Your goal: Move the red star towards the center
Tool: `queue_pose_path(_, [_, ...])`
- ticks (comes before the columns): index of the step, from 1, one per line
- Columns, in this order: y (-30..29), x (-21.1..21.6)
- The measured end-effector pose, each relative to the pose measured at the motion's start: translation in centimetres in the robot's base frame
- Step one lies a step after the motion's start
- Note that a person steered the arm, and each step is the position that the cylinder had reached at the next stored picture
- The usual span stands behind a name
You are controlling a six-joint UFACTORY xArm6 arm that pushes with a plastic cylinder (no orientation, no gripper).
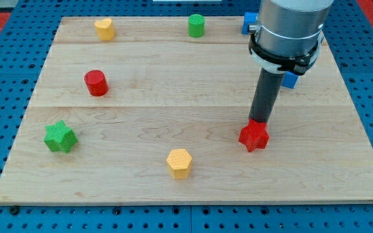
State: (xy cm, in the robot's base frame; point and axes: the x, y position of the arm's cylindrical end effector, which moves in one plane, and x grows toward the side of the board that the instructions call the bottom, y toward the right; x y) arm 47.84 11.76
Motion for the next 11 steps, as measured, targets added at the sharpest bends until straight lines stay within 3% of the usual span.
queue_pose_path(6, [7.5, 1.5])
queue_pose_path(8, [5.6, 3.2])
queue_pose_path(9, [4.0, 5.7])
queue_pose_path(11, [-11.9, -0.7])
